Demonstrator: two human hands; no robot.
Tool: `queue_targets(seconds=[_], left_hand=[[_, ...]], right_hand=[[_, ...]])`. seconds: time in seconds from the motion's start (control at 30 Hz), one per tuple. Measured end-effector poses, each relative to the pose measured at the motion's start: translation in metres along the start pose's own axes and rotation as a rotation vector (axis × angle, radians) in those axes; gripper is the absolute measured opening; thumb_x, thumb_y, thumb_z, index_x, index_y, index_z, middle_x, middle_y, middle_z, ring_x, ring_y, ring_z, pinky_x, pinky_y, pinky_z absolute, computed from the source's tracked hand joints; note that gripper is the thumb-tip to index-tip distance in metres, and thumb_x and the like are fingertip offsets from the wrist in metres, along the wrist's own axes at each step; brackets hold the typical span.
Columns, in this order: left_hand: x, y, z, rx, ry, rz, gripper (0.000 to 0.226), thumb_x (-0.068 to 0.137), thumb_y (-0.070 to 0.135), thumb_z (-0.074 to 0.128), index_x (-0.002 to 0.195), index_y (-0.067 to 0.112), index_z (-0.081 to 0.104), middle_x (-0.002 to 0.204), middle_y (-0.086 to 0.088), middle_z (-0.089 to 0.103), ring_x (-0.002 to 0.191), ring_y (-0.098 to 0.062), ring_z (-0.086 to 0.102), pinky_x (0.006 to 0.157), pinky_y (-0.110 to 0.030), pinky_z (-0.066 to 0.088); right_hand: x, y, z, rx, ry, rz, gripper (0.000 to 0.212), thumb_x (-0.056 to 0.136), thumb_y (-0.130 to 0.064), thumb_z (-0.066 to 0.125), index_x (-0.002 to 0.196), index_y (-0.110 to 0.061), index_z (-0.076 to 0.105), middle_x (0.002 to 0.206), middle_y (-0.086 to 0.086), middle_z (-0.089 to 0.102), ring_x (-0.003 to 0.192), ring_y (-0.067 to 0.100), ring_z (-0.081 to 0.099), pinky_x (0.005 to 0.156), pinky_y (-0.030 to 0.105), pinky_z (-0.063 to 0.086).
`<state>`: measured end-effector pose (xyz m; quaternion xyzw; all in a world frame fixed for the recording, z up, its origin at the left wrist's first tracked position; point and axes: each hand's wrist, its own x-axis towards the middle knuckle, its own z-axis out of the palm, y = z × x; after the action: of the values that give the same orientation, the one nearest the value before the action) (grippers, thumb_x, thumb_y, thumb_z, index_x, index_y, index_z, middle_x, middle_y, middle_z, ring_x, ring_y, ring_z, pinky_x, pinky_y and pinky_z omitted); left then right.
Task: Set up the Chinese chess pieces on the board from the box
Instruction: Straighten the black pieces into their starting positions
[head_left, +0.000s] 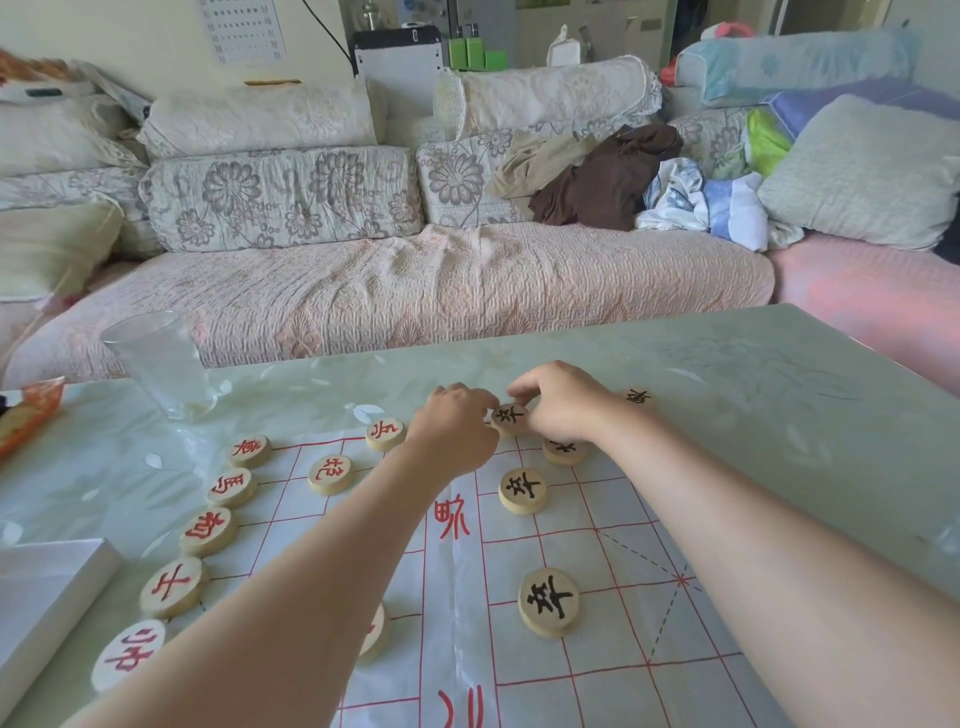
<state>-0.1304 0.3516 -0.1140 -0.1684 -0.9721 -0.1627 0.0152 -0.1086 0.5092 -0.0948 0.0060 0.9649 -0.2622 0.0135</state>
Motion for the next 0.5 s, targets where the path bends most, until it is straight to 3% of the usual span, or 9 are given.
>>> queue_targets(seconds=[0.1,0.2,0.3,0.5], left_hand=[[-0.0018,-0.0019,0.001,-0.014,0.031,-0.017,0.043,0.086,0.034,0.062,0.128,0.03,0.055,0.117,0.003,0.059,0.116,-0.021,0.047,0.096,-0.039,0.045],[-0.0013,-0.0007,0.0001,-0.041,0.03,-0.016,0.046,0.086,0.04,0.063,0.13,0.029,0.055,0.117,0.005,0.06,0.116,-0.02,0.048,0.096,-0.04,0.045],[-0.001,0.0023,-0.0008,-0.019,0.006,-0.006,0.042,0.085,0.047,0.061,0.124,0.029,0.06,0.116,0.003,0.062,0.114,-0.022,0.05,0.093,-0.041,0.046],[-0.0007,0.0017,-0.0016,-0.005,-0.016,-0.013,0.043,0.084,0.049,0.062,0.123,0.03,0.06,0.118,0.001,0.062,0.114,-0.023,0.052,0.093,-0.042,0.047]], right_hand=[[-0.0027,0.0,-0.002,0.005,-0.014,-0.027,0.041,0.081,0.001,0.051,0.117,-0.011,0.067,0.118,-0.009,0.068,0.108,0.02,0.063,0.073,0.024,0.047],[-0.0002,0.0021,-0.0003,0.009,-0.028,-0.021,0.046,0.086,-0.006,0.059,0.128,-0.022,0.066,0.124,-0.012,0.066,0.118,0.014,0.059,0.09,0.022,0.045],[0.0015,0.0023,0.0032,0.023,-0.039,-0.031,0.05,0.086,-0.01,0.064,0.132,-0.028,0.062,0.127,-0.012,0.065,0.119,0.011,0.058,0.092,0.02,0.041],[0.0018,0.0012,0.0068,-0.033,-0.032,-0.045,0.031,0.082,-0.015,0.068,0.113,-0.016,0.069,0.112,0.002,0.071,0.109,0.024,0.064,0.096,0.041,0.052]])
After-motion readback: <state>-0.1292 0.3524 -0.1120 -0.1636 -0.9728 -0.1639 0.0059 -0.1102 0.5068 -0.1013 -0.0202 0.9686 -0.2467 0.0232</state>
